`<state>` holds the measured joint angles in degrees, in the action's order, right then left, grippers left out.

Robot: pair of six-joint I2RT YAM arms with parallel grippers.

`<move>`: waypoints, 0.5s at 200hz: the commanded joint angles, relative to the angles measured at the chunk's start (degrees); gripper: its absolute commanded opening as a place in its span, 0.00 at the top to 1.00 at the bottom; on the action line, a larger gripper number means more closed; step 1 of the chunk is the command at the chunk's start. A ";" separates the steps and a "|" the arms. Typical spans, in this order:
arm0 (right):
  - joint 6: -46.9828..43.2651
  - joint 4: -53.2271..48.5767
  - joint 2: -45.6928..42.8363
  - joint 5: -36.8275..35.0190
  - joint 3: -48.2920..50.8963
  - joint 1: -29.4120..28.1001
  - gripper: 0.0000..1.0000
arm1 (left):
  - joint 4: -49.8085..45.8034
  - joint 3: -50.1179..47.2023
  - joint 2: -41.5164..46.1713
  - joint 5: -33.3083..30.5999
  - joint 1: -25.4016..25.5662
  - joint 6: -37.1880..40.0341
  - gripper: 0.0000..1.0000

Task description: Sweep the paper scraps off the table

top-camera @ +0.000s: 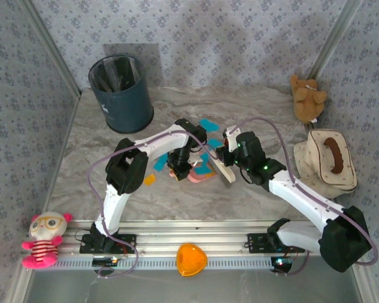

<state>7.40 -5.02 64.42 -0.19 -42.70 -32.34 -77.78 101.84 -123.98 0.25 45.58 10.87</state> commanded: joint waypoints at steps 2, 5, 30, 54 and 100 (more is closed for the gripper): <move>-0.77 1.15 -2.66 -3.27 -0.87 -0.44 1.00 | -0.04 -0.22 0.24 -1.75 -0.58 -1.18 1.00; -0.73 1.17 -2.78 -3.84 -0.76 -0.38 1.00 | 0.07 -0.40 0.54 -1.77 -0.60 -1.18 1.00; 0.84 1.34 -3.98 -6.50 0.32 0.58 1.00 | 1.30 -2.20 2.71 -1.75 -1.08 -1.11 1.00; 1.90 3.49 -4.51 -7.55 1.34 3.13 1.00 | 1.99 -3.62 4.16 -1.72 -1.57 -1.16 1.00; 3.49 7.16 -1.36 -7.33 0.57 11.08 1.00 | 2.79 -5.23 4.63 -1.16 -2.15 -1.42 1.00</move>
<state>9.04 -2.33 61.56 -6.26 -41.80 -24.45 -74.61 97.62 -121.56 -0.10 43.86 10.46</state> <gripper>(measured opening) 0.257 0.277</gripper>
